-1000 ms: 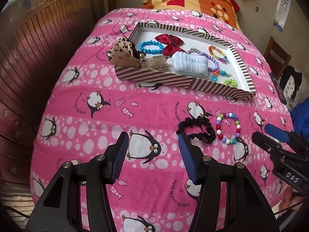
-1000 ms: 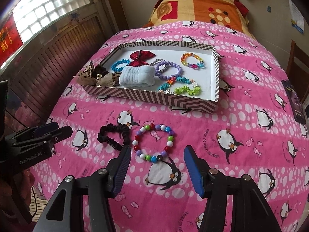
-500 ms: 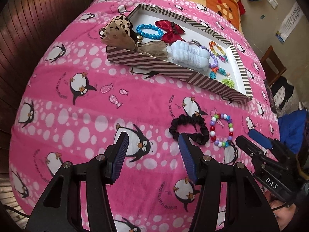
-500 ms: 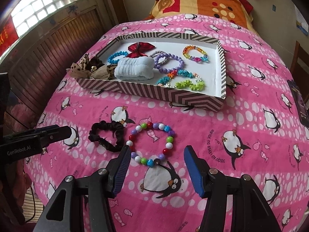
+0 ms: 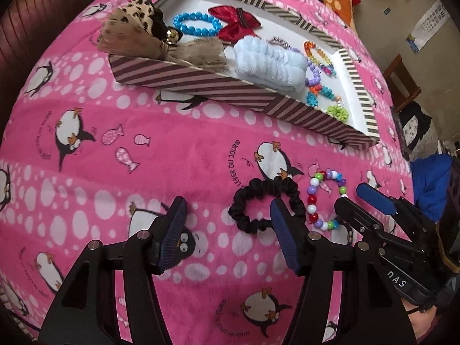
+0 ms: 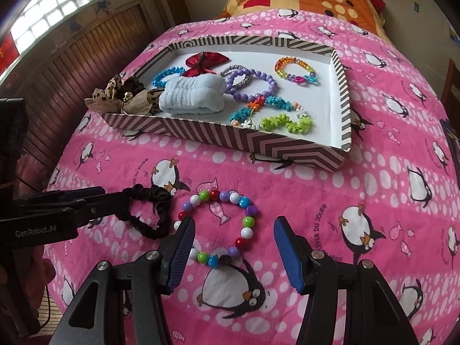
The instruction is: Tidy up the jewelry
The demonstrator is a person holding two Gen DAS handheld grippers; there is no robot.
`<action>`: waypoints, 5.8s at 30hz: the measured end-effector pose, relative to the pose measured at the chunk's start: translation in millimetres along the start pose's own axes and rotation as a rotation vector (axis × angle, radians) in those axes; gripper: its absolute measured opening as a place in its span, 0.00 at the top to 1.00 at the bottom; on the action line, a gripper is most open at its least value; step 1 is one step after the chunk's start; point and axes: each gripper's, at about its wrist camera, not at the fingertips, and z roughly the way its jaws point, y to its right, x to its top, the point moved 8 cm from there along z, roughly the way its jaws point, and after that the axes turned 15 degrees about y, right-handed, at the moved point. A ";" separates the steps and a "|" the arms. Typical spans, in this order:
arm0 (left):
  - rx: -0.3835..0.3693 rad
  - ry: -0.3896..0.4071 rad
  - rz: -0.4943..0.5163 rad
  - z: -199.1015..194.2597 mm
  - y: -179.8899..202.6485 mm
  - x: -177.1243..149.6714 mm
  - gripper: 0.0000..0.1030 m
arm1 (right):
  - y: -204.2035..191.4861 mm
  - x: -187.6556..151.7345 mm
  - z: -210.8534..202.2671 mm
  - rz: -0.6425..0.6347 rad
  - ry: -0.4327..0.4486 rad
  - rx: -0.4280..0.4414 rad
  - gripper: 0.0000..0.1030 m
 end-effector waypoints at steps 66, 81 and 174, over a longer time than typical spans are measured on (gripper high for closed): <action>0.054 0.243 0.218 -81.5 47.1 69.8 0.95 | 18.4 81.9 -94.0 -0.076 0.252 -0.023 0.92; -0.028 0.263 0.225 -78.8 72.0 121.1 0.95 | 31.2 128.3 -74.7 -0.102 0.256 -0.033 0.92; 0.275 0.333 0.140 -51.1 24.7 108.9 0.60 | 4.0 91.1 -16.8 0.059 0.176 -0.063 0.48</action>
